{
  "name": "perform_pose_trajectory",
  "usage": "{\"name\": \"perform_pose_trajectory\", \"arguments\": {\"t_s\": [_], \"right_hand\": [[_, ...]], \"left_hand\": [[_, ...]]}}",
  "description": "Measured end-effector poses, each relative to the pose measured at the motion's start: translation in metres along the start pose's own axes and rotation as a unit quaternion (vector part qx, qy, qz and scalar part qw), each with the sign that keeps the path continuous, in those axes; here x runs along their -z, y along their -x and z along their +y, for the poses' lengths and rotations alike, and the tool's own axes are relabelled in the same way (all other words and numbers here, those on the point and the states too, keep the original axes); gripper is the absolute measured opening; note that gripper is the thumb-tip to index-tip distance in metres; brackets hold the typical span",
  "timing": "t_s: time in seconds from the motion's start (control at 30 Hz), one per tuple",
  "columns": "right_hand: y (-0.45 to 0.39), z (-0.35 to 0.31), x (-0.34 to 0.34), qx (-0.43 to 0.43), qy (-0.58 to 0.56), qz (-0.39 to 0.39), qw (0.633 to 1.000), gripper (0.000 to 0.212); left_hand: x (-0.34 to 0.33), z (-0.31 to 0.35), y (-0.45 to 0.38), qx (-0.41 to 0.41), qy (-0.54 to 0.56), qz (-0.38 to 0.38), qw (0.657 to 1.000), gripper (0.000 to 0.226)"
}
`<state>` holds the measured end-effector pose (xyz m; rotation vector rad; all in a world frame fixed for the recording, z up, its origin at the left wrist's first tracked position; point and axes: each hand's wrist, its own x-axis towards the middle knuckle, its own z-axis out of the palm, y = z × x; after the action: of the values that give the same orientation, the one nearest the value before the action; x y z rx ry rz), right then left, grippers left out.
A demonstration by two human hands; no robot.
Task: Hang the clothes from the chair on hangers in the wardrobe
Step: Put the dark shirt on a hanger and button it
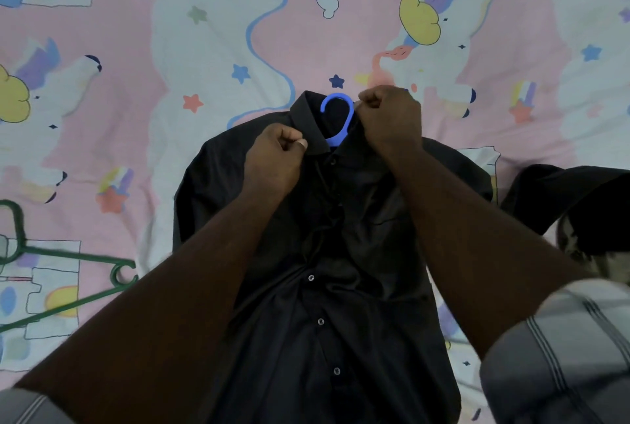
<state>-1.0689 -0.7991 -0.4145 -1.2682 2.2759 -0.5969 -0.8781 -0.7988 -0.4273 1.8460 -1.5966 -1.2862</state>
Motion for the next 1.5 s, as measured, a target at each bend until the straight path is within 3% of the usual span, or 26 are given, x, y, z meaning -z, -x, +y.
{"name": "perform_pose_trajectory", "arguments": {"t_s": [0.17, 0.33, 0.5, 0.7, 0.8, 0.9, 1.03, 1.1, 1.23, 1.4, 1.5], "right_hand": [[-0.038, 0.005, -0.023, 0.032, 0.184, -0.12, 0.975, 0.041], [-0.044, -0.007, -0.026, 0.043, 0.209, -0.127, 0.969, 0.016], [-0.033, -0.031, 0.002, 0.113, 0.148, -0.006, 0.982, 0.026], [0.003, -0.081, 0.067, 0.115, -0.024, 0.044, 0.992, 0.013], [0.033, -0.105, 0.103, 0.133, -0.075, 0.06, 0.987, 0.011], [0.061, -0.126, 0.132, 0.142, -0.127, 0.061, 0.98, 0.01], [0.088, -0.148, 0.157, 0.145, -0.142, 0.075, 0.976, 0.005], [0.099, -0.157, 0.166, 0.144, -0.149, 0.079, 0.975, 0.002], [0.122, -0.177, 0.186, 0.152, -0.15, 0.084, 0.973, 0.006], [0.145, -0.216, 0.231, 0.162, -0.173, 0.086, 0.968, 0.002], [0.156, -0.249, 0.274, 0.176, -0.197, 0.103, 0.959, 0.004]], "left_hand": [[0.008, -0.007, -0.001, 0.001, 0.002, 0.001, 1.0, 0.006], [0.018, -0.017, 0.006, 0.008, 0.011, 0.005, 1.0, 0.009], [0.034, -0.015, 0.012, 0.0, 0.019, 0.018, 1.0, 0.01], [0.067, 0.013, 0.033, -0.013, 0.04, 0.051, 0.998, 0.015], [0.096, 0.038, 0.048, -0.028, 0.04, 0.08, 0.996, 0.016], [0.118, 0.065, 0.065, -0.036, 0.04, 0.08, 0.995, 0.003], [0.114, 0.084, 0.099, -0.035, -0.017, -0.013, 0.999, 0.024], [0.107, 0.09, 0.119, -0.023, -0.022, -0.011, 0.999, 0.031], [0.103, 0.106, 0.151, -0.011, 0.026, 0.061, 0.998, 0.033], [0.122, 0.137, 0.178, 0.011, 0.126, 0.064, 0.99, 0.022], [0.144, 0.158, 0.194, -0.028, 0.171, 0.073, 0.982, 0.01]]}}
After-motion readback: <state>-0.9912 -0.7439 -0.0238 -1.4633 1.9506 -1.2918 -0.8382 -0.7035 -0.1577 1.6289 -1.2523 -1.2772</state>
